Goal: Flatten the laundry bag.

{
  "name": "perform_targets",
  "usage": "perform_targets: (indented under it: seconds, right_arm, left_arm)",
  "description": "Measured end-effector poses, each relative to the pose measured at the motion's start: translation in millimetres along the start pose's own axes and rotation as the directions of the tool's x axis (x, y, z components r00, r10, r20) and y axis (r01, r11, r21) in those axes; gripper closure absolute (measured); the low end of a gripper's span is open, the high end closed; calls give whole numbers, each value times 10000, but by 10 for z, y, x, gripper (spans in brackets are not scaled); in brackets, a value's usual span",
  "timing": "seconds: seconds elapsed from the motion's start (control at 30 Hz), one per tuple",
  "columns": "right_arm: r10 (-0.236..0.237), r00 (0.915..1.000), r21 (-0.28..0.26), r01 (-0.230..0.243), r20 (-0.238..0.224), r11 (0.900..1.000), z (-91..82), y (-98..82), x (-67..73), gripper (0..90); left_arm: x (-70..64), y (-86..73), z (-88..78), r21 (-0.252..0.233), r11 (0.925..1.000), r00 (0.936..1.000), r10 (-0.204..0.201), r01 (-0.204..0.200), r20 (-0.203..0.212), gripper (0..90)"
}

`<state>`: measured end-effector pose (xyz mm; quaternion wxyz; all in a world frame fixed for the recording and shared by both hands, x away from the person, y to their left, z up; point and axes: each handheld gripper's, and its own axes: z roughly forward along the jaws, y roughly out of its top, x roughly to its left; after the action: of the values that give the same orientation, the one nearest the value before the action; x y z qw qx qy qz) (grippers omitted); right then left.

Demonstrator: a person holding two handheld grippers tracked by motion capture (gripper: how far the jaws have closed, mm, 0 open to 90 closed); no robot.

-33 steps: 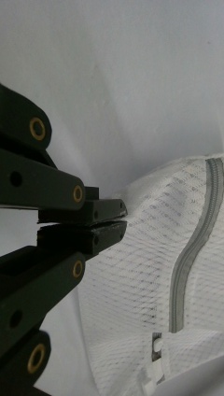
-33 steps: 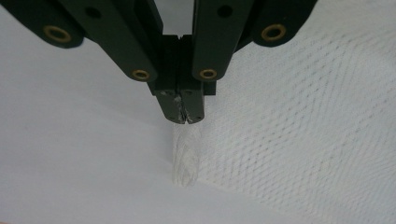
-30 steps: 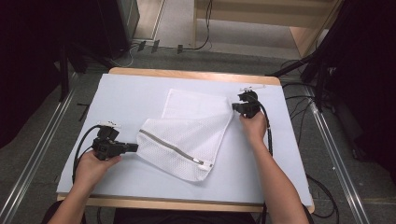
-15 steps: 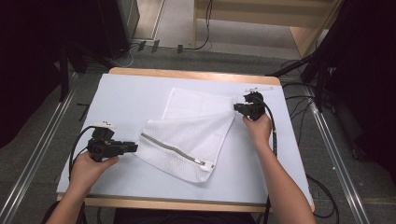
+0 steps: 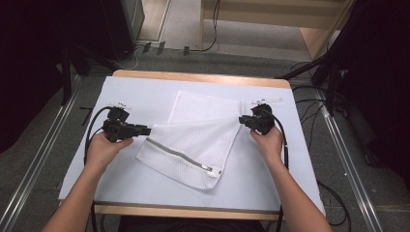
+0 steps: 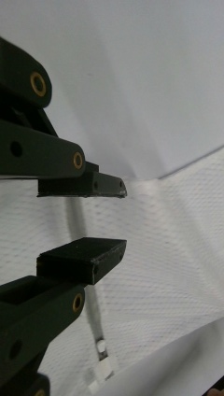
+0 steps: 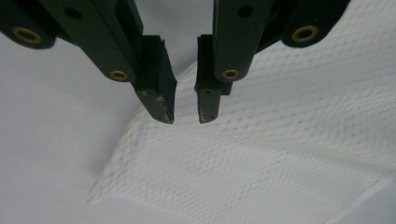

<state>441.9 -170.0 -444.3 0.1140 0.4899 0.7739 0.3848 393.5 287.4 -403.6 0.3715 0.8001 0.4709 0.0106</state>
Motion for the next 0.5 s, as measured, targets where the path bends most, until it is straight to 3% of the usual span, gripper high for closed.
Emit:
perform_targets:
  seconds: [0.23, 0.5]
  right_arm:
    - [-144, 9997, 189, 148, -202, 9997, -63, -134, 126, 754]
    - [-328, 9988, 481, 346, -371, 9982, -92, -277, 284, 741]
  left_arm:
    - [140, 242, 210, 55, 10000, 9999, -54, 54, 100, 701]
    - [195, 438, 486, 253, 9994, 9997, 232, -233, 33, 703]
